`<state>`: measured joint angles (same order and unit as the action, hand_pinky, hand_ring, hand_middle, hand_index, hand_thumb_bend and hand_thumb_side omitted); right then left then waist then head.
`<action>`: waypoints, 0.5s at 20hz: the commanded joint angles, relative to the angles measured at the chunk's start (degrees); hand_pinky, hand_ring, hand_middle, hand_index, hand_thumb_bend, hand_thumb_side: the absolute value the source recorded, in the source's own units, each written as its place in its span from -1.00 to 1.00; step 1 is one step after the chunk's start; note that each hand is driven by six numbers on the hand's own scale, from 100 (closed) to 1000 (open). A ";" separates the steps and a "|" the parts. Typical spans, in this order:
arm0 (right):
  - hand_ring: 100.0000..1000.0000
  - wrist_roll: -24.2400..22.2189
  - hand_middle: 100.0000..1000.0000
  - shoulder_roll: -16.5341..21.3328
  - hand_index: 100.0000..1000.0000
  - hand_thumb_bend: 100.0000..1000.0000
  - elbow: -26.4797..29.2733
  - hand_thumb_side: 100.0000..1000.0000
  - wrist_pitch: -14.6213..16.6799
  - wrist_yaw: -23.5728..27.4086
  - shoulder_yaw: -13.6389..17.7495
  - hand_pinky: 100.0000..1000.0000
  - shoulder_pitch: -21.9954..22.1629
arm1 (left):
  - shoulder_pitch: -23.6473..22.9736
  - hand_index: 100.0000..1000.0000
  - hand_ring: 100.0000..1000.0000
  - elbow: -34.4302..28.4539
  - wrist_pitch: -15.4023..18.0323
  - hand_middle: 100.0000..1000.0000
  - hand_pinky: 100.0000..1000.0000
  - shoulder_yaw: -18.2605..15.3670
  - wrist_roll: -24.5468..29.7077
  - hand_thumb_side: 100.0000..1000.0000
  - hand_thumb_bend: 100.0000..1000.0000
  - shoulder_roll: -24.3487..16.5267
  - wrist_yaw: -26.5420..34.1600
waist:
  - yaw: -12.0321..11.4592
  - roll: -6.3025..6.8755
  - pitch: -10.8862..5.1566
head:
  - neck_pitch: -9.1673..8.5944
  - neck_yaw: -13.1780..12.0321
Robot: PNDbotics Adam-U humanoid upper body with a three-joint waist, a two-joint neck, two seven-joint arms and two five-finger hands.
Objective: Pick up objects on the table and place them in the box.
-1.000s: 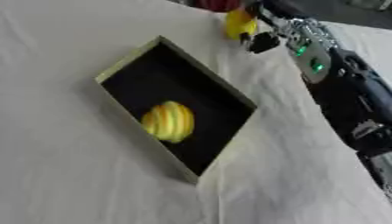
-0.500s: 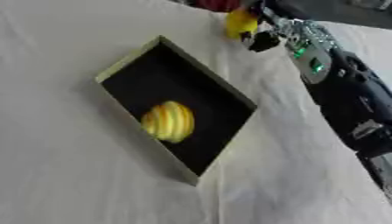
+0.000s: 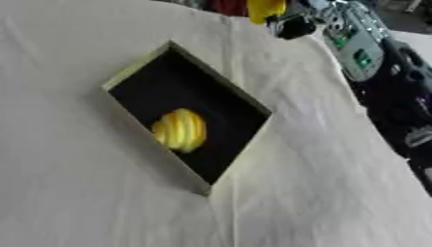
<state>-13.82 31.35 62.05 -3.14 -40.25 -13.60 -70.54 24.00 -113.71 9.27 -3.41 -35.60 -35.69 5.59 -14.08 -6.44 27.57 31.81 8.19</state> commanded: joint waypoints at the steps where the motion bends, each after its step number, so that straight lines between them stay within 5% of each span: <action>1: 0.26 -3.33 0.00 4.09 0.13 -1.00 9.80 -1.00 0.05 3.97 -2.95 0.58 0.09 | -0.02 0.57 0.77 -0.88 -0.18 0.72 0.71 -0.71 -0.17 0.56 -0.42 -1.29 -0.04 | 0.52 0.84 -2.44 | 1.17 -0.57; 10: 0.23 -13.57 0.01 7.63 0.14 -1.00 33.22 -1.00 -3.02 15.72 -11.95 0.59 4.34 | 0.57 0.58 0.77 -0.88 0.00 0.72 0.71 -0.77 -0.46 0.56 -0.41 -1.36 0.11 | 1.79 1.86 -3.93 | 2.69 -0.37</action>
<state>-26.11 37.10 91.97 -5.84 -26.13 -25.02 -65.40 23.82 -113.71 9.08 -3.44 -35.91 -35.69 5.59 -12.29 -5.07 25.24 34.25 7.71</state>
